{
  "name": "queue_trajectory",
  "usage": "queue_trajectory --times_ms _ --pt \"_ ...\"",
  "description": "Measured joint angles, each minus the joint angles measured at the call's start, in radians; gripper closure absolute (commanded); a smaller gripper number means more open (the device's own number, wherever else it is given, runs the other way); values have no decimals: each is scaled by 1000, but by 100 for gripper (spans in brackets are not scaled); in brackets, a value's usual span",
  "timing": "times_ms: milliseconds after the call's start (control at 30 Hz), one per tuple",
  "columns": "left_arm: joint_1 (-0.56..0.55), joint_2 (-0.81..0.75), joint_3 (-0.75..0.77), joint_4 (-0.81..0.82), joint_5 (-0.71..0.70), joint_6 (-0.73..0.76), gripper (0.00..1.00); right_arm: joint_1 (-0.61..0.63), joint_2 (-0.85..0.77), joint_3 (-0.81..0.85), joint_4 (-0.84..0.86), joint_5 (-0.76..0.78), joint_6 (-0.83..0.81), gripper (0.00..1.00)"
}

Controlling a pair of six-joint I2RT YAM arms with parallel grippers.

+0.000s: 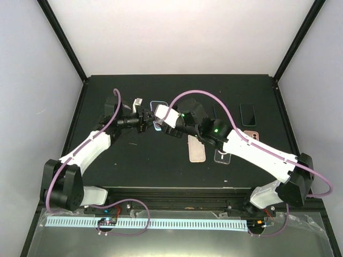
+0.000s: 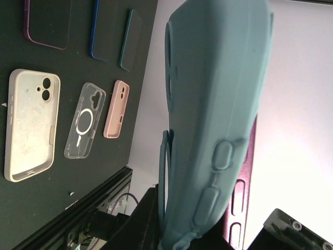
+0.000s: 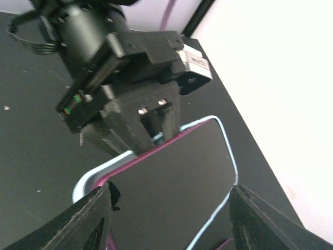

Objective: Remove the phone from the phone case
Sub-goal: Remove the phone case from the phone.

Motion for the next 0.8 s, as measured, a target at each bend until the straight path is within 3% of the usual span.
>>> queue_trajectory --times_ms 333,667,800 --pt "6 30 0 0 0 0 98 6 -3 21 -59 -149 29 40" --pt "6 30 0 1 0 -7 98 10 42 19 -31 -42 -22 43" --pt "6 30 0 3 -3 -16 98 13 45 1 -3 3 -55 50"
